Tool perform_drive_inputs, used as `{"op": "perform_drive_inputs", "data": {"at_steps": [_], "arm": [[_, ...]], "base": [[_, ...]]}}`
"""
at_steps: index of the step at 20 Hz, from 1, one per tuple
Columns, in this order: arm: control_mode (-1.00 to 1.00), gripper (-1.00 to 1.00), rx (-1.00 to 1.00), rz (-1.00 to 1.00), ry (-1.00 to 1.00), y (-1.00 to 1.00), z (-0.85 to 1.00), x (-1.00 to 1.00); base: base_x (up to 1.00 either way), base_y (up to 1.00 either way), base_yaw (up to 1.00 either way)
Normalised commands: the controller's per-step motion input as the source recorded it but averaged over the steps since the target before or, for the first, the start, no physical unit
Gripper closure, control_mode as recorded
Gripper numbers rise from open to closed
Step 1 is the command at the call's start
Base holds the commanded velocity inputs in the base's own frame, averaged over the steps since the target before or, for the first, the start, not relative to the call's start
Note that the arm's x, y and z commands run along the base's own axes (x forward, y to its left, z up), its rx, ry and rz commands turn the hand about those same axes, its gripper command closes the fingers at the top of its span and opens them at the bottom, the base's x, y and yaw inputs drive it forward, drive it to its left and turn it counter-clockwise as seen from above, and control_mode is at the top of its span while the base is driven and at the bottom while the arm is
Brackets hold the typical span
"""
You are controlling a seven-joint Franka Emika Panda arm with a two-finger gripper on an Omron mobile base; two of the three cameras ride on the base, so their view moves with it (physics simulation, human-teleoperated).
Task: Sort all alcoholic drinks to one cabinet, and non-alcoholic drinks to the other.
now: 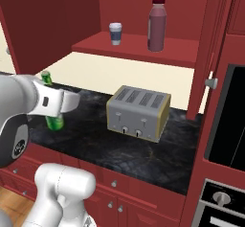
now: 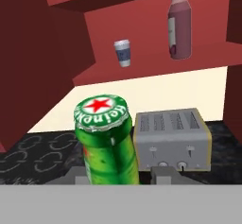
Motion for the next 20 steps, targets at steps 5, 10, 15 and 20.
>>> {"op": "perform_drive_inputs", "data": {"at_steps": [5, 10, 15, 20], "arm": [[-1.00, 1.00, 0.00, -0.01, -0.04, 0.00, 0.04, -0.21], [1.00, 1.00, 0.00, 0.00, -0.03, 0.00, 0.01, -0.14], [1.00, 1.00, 0.00, 0.00, 0.00, 0.00, 0.00, 0.00], [1.00, 1.00, 0.00, 0.00, 0.00, 0.00, 0.00, 0.00]], "base": [[0.00, 0.00, 0.00], [-0.10, 0.00, 0.00], [-0.26, 0.00, 0.00], [-0.27, 0.00, 0.00]]}}
